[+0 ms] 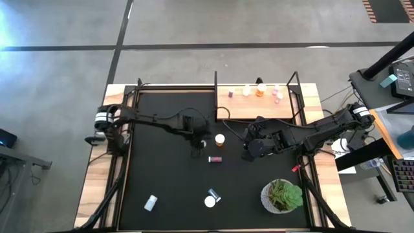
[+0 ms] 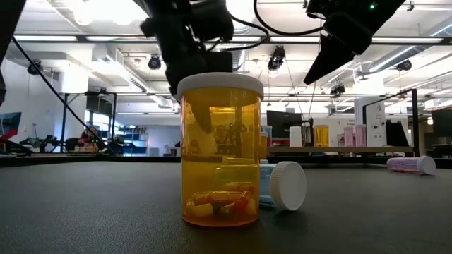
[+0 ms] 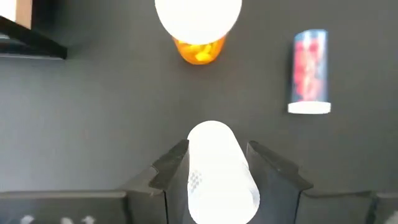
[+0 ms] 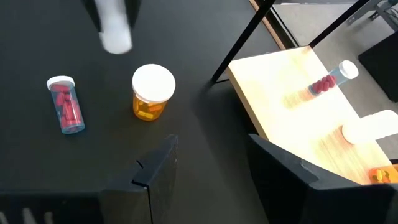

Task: Pick and place medicine bottles onto shelf by color
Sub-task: Move the right white pill bottle to the center of the table

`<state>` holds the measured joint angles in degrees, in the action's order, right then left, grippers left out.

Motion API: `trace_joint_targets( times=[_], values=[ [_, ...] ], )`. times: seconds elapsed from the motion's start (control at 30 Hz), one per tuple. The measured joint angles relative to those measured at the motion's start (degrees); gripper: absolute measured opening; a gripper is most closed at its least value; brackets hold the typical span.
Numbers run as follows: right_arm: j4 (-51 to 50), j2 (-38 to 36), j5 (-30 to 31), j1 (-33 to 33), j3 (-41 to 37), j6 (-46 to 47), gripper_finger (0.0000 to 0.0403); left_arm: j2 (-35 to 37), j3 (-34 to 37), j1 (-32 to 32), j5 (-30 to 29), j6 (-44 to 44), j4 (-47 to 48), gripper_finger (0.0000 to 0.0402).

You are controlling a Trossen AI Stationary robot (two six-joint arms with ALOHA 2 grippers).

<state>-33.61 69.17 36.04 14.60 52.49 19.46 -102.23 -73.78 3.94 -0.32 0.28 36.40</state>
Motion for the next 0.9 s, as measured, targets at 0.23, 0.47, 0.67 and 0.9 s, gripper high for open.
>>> trace_joint_targets(
  times=[0.23, 0.47, 0.67, 0.9],
  values=[
    [0.01, 0.0, 0.0, -0.01, 0.0, 0.0, 0.0183, -3.54, -2.76, 2.43, 3.07, 6.64, 0.07, 0.0134],
    [0.01, 0.0, 0.0, -0.01, 0.0, 0.0, 0.0183, -3.92, -3.08, 3.56, 3.39, 8.18, -1.65, 0.0134],
    [0.02, 0.0, 0.01, 0.0, 0.0, 0.0, 0.0183, -3.94, -2.8, 3.55, 3.97, 8.18, -3.21, 0.0134],
    [-0.01, 0.0, -0.01, 0.01, 0.0, 0.0, 0.0183, -6.16, -3.0, 3.5, 4.95, 7.77, -4.19, 0.0134]
  ],
)
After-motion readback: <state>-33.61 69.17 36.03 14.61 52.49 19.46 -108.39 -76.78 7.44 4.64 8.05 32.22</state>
